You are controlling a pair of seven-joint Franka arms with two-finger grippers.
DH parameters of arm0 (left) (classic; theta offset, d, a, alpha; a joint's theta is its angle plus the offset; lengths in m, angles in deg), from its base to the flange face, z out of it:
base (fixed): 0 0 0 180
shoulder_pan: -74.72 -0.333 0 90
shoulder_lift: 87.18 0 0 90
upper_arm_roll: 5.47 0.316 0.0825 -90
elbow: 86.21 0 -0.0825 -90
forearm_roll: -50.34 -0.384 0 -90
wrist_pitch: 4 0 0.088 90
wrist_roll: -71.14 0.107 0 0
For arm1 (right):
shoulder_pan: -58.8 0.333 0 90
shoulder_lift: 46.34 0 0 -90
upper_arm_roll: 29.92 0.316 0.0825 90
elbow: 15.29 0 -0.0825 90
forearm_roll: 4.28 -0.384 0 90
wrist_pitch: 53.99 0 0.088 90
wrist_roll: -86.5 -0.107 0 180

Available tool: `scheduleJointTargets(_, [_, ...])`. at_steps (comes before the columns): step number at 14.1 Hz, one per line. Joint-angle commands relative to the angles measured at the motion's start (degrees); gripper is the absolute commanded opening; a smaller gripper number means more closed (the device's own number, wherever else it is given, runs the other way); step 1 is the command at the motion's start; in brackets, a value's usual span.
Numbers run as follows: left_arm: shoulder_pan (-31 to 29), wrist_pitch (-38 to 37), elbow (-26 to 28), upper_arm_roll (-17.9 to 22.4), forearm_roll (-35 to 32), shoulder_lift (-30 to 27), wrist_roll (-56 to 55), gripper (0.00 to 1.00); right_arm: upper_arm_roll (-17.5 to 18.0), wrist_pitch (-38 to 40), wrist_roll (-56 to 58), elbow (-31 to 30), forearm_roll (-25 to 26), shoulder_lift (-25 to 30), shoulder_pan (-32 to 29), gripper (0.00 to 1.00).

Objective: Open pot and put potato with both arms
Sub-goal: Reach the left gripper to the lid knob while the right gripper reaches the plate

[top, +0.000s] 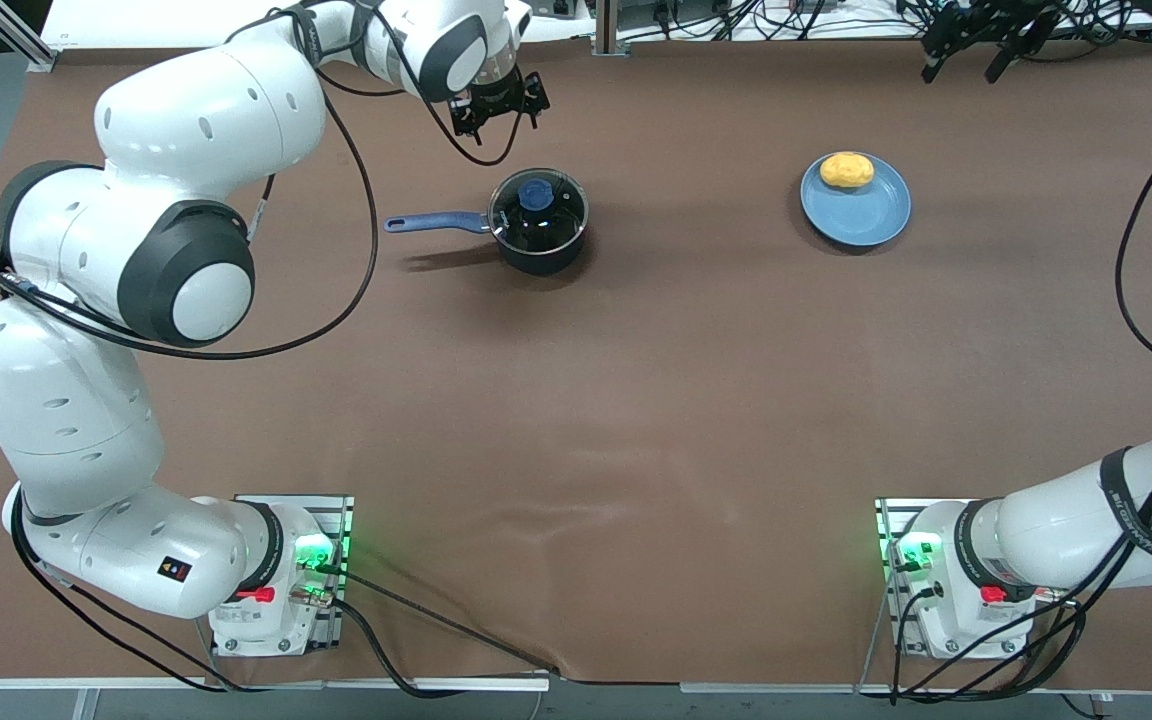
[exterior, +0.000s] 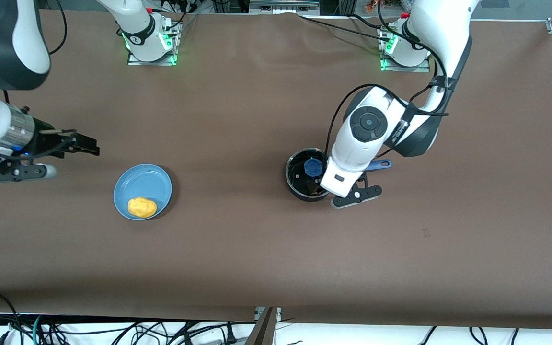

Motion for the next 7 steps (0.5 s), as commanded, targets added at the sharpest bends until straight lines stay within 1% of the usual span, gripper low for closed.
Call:
scheduleJointTargets(1, [0.9,0.6,1.7,-0.6,-1.9,-0.4,-2.0,1.00,0.3,0.2,0.6,1.1,1.1,-2.8,1.2,1.00])
scheduleJointTargets(3, [1.1,0.7,3.3,-1.7,-2.0,-0.4,-3.4,1.00,0.3,-0.3,3.3,0.5,1.1,-3.4,1.2,1.00])
scheduleJointTargets(4, [1.4,1.0,4.4,-2.4,-2.0,-0.4,-3.5,1.00,0.3,-1.2,7.1,0.4,1.1,-4.8,1.3,1.00])
scheduleJointTargets(6, [1.6,2.2,7.0,-3.6,-2.0,-0.7,-4.7,1.00,0.3,-5.7,14.3,0.4,1.2,-8.5,1.8,1.00])
scheduleJointTargets(7, [1.6,2.7,7.3,-3.8,-2.0,-0.8,-5.8,1.00,0.3,-8.0,17.3,0.3,1.3,-10.0,2.2,1.00])
